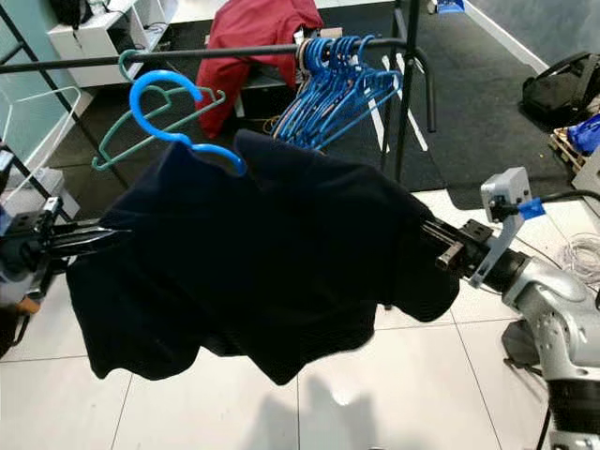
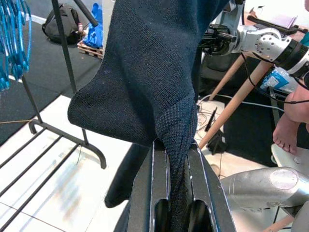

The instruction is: Hang hanger

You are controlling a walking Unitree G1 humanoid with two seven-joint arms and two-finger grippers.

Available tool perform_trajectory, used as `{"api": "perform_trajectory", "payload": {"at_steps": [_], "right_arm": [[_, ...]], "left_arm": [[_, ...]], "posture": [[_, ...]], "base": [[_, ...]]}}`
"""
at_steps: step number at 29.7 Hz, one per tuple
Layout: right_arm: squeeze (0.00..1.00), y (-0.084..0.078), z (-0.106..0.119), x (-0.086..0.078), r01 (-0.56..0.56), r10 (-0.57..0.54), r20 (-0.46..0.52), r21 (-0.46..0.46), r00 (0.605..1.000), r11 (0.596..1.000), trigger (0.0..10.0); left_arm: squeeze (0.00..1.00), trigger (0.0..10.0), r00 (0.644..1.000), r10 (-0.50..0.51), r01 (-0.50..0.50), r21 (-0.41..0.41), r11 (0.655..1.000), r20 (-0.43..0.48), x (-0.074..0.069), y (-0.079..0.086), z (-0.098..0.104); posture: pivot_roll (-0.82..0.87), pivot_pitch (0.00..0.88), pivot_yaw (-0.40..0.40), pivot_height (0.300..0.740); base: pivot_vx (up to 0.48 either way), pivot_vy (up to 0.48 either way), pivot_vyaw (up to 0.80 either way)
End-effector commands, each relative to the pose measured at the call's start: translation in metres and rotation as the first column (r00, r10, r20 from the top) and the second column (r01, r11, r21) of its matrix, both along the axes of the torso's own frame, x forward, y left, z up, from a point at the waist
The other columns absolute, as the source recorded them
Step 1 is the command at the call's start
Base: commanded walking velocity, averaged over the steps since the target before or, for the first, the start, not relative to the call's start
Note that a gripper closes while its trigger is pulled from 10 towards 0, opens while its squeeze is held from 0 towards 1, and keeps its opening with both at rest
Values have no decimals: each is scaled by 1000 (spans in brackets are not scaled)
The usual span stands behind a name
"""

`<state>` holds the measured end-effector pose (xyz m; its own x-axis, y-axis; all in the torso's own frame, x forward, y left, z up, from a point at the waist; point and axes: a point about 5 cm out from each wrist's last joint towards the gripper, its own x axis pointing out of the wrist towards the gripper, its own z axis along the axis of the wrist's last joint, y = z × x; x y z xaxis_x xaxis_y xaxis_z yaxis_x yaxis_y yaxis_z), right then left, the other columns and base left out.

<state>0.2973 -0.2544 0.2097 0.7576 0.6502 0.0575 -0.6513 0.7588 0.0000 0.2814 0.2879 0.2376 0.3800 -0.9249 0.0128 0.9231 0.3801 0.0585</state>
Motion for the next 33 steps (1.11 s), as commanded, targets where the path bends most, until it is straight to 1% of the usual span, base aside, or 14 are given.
{"api": "perform_trajectory", "payload": {"at_steps": [1,11,12,15,18,21,24,25,26,28,29,30,32,33], "right_arm": [[0,1,-4,16,129,-129,19,5,991,992,0],[0,2,0,38,337,-341,59,58,938,940,0],[0,-7,9,42,431,-435,103,65,894,900,0],[0,-12,14,43,471,-475,125,62,871,880,0],[0,-32,28,43,592,-584,208,28,785,806,0],[0,-38,36,41,655,-620,286,-35,731,755,0],[0,-38,36,41,664,-623,301,-50,722,746,0],[0,-35,37,41,667,-621,312,-55,719,743,0],[0,-35,37,41,667,-621,312,-55,719,743,0],[0,-22,34,43,661,-602,343,-78,721,747,0],[0,-11,33,44,652,-584,365,-89,725,753,0],[0,-1,31,45,638,-560,385,-107,734,762,0],[0,5,30,46,629,-545,396,-118,739,768,0],[0,17,25,47,593,-512,385,-124,768,796,0]], "left_arm": [[0,10000,996,84,-84,-13,996,5,3,9,-7],[0,10000,968,247,-248,-6,969,-36,14,10,-36],[0,10000,950,303,-300,51,952,-74,14,11,-54],[0,10000,944,319,-312,90,946,-88,12,12,-61],[0,10000,902,423,-390,249,886,-90,9,21,-81],[0,10000,848,527,-494,285,822,-51,13,26,-84],[0,10000,837,546,-514,286,809,-40,15,27,-84],[0,10000,803,595,-571,263,778,-17,21,25,-81],[0,10000,803,595,-571,263,778,-17,21,25,-81],[0,10000,737,675,-666,221,713,42,33,15,-75],[0,10000,686,724,-720,209,662,71,40,10,-72],[0,10000,659,746,-746,205,634,92,45,5,-70],[0,10000,645,757,-759,203,619,103,47,3,-69],[0,10000,593,801,-802,146,579,86,52,-1,-64]], "posture": [[-155,100,78,740],[-141,101,83,740],[-144,106,84,740],[-144,106,84,740],[-142,109,84,740],[-139,112,88,740],[-139,112,88,740],[-134,112,87,740],[-134,112,87,740],[-133,113,88,740],[-135,112,85,740],[-135,112,85,740],[-135,112,85,740],[-137,107,85,740]], "base": [[0,0,0],[0,0,0],[0,0,0],[0,0,0],[0,0,0],[0,0,0],[0,0,0],[0,0,0],[0,0,0],[0,0,0],[0,0,0],[0,0,0],[0,0,0],[0,0,0]]}}
